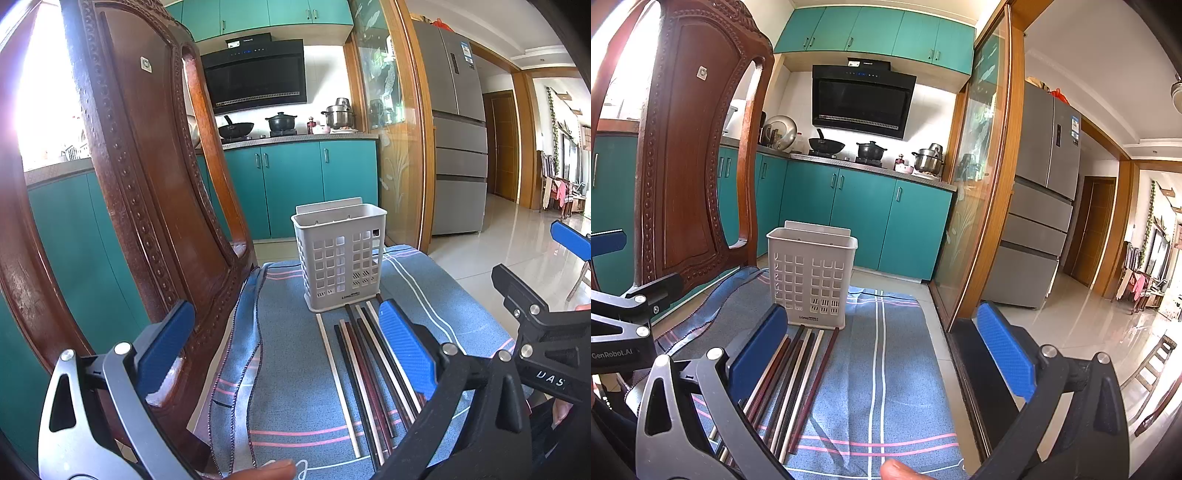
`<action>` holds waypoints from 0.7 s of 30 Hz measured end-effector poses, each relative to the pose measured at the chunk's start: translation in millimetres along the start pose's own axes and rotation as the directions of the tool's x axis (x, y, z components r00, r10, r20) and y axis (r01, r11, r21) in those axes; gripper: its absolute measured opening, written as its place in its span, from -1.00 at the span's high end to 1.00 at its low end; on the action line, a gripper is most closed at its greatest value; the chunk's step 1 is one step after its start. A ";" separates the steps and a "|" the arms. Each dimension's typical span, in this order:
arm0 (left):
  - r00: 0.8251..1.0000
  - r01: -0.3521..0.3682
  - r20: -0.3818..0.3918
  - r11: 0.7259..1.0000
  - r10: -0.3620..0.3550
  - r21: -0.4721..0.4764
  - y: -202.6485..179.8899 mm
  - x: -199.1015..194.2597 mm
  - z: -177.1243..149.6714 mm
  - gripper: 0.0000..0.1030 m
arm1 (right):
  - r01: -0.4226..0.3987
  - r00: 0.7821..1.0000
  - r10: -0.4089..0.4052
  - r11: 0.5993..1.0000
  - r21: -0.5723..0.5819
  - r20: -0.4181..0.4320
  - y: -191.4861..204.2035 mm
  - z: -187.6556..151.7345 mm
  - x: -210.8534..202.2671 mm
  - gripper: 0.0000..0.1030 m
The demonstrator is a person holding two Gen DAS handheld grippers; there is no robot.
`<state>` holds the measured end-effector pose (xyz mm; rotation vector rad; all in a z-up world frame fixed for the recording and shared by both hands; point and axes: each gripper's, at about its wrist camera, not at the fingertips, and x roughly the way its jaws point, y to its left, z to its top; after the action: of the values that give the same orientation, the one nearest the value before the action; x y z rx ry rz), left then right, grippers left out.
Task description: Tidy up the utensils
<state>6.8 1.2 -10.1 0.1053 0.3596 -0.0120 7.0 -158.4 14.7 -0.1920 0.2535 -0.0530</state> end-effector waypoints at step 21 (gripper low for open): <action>1.000 0.000 -0.002 1.000 0.000 0.000 0.2 -0.5 2.6 -0.93 | 0.001 1.000 -0.001 1.000 -0.003 0.002 1.9 0.6 -0.4 -0.95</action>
<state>7.2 1.2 -7.5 0.1052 0.3613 -0.0115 6.8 -156.4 15.0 -0.1951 0.2519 -0.0533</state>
